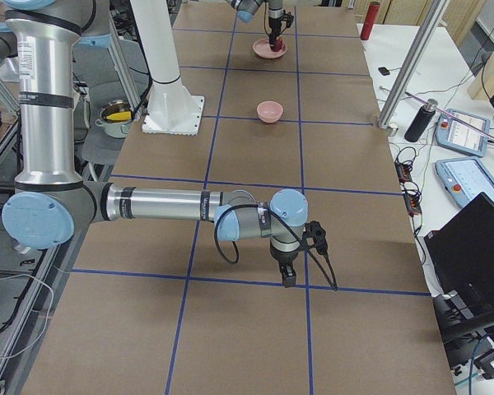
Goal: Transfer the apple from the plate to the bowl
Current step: 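Lower the left gripper onto the red apple on the pink plate, then grasp and lift the apple with the left gripper toward the bowl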
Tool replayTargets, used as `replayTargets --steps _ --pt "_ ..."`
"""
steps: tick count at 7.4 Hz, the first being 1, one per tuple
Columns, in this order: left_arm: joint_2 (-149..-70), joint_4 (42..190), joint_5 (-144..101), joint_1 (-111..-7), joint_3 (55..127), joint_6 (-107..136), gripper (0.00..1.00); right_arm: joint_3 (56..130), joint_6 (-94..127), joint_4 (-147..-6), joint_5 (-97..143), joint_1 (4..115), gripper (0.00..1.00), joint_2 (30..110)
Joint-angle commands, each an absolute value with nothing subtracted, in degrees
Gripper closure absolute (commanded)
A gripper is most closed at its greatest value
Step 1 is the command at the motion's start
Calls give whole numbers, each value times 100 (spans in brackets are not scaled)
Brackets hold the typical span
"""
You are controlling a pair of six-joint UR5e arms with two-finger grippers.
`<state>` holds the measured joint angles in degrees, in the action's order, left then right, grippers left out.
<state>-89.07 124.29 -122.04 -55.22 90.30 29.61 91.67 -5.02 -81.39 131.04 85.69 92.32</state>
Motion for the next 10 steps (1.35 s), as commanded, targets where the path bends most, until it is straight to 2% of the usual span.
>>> replayTargets --steps 1,2,4,6,10 --pt "-8956 12419 -12226 -5528 9096 2962 81 9167 -501 -8139 13104 8569 0 9229" --pt "-8982 12349 -12243 -5537 9262 2971 85 9167 -492 -8139 13104 8569 0 9229" --pt "-9244 11939 -12392 -5537 9719 3441 85 9167 -492 -8139 13104 8569 0 9229" --pt "-10260 10746 -12358 -5520 9975 4146 85 9167 -492 -8139 13104 8569 0 9229" --pt "-12361 9154 -11700 -4249 9888 6200 85 9158 -475 -8139 13104 8561 0 9229"
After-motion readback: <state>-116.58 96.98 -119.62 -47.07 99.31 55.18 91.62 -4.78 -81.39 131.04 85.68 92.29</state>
